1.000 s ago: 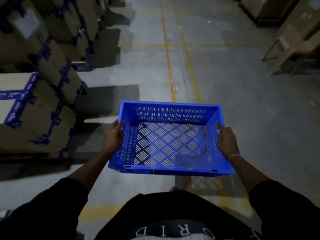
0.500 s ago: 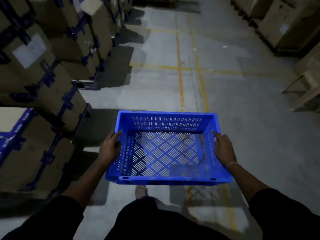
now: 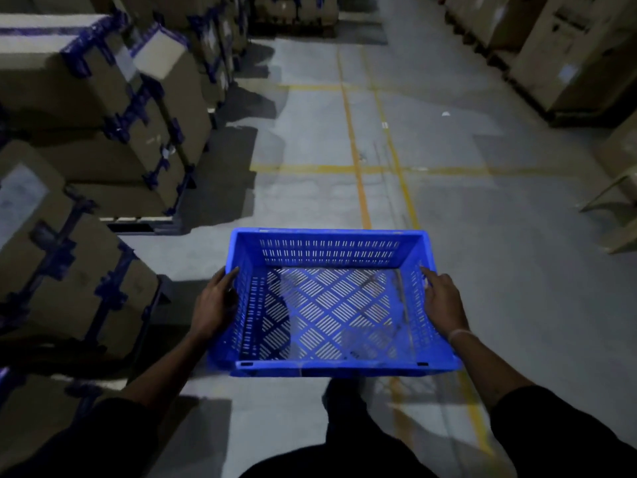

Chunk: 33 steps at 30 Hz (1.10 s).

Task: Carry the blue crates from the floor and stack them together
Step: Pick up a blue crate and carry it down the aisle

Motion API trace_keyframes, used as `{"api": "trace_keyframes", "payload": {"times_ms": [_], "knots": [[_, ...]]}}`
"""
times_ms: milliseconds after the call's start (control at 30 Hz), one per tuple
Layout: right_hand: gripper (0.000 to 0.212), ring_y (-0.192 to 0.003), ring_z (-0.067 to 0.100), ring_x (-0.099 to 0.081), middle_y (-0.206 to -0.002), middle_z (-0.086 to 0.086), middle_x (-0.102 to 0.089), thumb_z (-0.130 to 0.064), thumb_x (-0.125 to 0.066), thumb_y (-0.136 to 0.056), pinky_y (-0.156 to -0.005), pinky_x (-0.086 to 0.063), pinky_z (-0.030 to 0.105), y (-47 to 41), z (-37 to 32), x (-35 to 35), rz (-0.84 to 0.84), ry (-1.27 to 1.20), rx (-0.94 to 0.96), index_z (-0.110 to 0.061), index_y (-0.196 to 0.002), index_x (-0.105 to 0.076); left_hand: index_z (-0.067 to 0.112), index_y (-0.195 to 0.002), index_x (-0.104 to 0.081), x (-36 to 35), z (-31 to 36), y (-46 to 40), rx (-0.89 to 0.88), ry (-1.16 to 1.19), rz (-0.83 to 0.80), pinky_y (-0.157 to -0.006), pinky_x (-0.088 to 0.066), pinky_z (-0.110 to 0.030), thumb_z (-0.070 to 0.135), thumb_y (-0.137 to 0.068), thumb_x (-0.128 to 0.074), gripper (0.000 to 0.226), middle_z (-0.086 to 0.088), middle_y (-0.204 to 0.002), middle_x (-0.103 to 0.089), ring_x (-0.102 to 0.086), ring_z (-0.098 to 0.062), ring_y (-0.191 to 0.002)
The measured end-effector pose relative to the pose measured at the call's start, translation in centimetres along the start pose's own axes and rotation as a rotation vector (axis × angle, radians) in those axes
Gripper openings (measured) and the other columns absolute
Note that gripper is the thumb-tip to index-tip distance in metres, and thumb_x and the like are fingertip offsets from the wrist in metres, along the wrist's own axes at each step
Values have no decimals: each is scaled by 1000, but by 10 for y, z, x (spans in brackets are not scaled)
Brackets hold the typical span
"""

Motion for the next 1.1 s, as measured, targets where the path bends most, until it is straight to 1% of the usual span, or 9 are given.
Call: {"api": "trace_keyframes", "payload": {"times_ms": [133,233,333,467,600,767,933,1033,1100], "knots": [[42,-94,42,-58,-102,22,-54,-4,-49,-96,-85,-46,42,-106,0,-27,3,5,21,-9,-137,-55,14,-146,-51,-15,-11,-107,25,-3,32,-93,-54,-49,6,-91,-64,57,-13,-152,-47,-63,-37,-119],[41,-94,44,-58,-103,24,-54,-9,-45,-97,-85,-47,42,-190,-3,-43,-9,9,32,-9,-137,-55,16,-146,-52,-18,-11,-185,30,-30,60,-89,-55,-51,5,-89,-64,59,-12,-151,-49,-63,-39,-118],[41,-95,45,-57,-105,25,-53,-7,-48,-97,-86,-46,43,-269,-9,-48,-25,13,33,-9,-138,-54,15,-146,-51,-13,-8,-257,41,-34,69,-88,-55,-50,6,-90,-62,58,-13,-149,-50,-62,-39,-119],[43,-92,44,-56,-105,23,-52,-7,-47,-98,-82,-46,42,-368,-25,-52,-29,28,70,-12,-140,-52,16,-146,-52,-4,-2,-344,69,-33,111,-86,-54,-50,7,-92,-62,56,-13,-151,-50,-62,-39,-118],[44,-91,43,-55,-106,21,-51,-8,-46,-99,-82,-46,43,-452,-43,-65,-55,16,89,-13,-142,-50,16,-146,-53,-4,-9,-423,74,0,97,-84,-56,-49,8,-93,-62,55,-11,-152,-49,-64,-37,-115],[43,-93,43,-56,-105,21,-52,-7,-46,-98,-84,-47,44,-568,-62,-101,-53,42,76,-12,-140,-51,18,-148,-49,-11,-38,-537,92,40,94,-84,-58,-47,12,-95,-62,55,-8,-153,-47,-65,-30,-115],[44,-94,44,-57,-106,23,-53,-4,-47,-97,-86,-46,42,-697,-94,-151,-43,26,77,-11,-139,-53,20,-150,-45,-17,-82,-674,81,59,86,-93,-56,-45,16,-95,-63,58,-9,-153,-45,-62,-24,-119],[44,-94,43,-57,-105,23,-53,-3,-47,-96,-86,-46,40,-767,-111,-174,-32,40,45,-10,-138,-54,23,-150,-46,-11,-113,-755,128,60,62,-94,-53,-47,16,-95,-60,57,-8,-154,-45,-60,-27,-122],[44,-93,44,-58,-103,23,-53,-6,-46,-95,-84,-47,43,-813,-128,-184,-20,34,61,-11,-137,-55,24,-149,-48,-2,-124,-810,71,29,37,-94,-53,-46,17,-94,-58,56,-8,-152,-47,-61,-31,-122]]}}
Point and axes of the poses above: each hand's wrist, its own y-axis away from the middle knuckle, its own x-axis out of the back of the hand, z = x × y, the point moved 8 cm from there along -y, towards the middle knuckle
